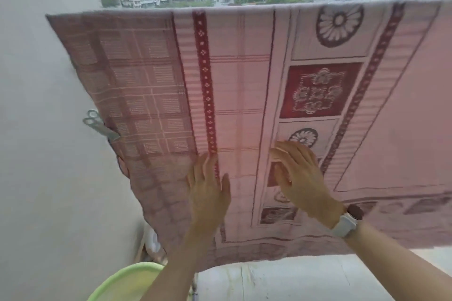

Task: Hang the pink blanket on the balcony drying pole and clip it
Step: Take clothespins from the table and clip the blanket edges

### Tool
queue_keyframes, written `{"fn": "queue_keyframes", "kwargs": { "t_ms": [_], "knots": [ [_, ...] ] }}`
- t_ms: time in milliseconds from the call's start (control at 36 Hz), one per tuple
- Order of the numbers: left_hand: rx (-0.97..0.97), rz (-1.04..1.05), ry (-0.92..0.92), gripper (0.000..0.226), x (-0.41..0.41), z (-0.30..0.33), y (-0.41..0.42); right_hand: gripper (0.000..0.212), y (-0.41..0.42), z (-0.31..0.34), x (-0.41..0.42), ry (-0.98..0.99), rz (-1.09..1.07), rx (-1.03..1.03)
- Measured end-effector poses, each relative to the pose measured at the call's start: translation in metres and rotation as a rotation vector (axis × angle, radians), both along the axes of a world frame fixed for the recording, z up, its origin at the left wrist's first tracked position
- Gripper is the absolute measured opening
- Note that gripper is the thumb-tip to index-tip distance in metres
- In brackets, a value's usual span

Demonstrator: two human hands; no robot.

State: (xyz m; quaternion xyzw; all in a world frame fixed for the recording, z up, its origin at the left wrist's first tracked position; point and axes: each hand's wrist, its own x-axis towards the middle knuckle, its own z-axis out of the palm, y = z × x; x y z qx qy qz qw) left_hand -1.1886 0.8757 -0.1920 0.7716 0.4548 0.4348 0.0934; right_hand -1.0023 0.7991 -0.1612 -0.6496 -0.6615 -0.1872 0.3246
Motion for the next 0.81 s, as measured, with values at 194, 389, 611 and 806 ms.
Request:
{"fn": "queue_keyframes", "kwargs": {
  "t_ms": [194,389,611,806],
  "knots": [
    [-0.082,-0.293,0.425,0.051,0.191,-0.01,-0.09,0.036,-0.143,-0.026,0.171,0.089,-0.414,-0.101],
    [-0.125,-0.608,0.613,0.053,0.38,-0.008,-0.2,0.033,-0.299,-0.044,0.319,0.154,-0.758,-0.119],
    [-0.043,-0.935,0.606,0.053,0.561,-0.006,-0.305,0.038,-0.432,-0.069,0.434,0.305,-1.074,-0.088],
    [0.024,-1.088,0.703,0.049,0.723,-0.033,-0.369,0.045,-0.506,-0.086,0.555,0.376,-1.272,-0.114]
  ]
}}
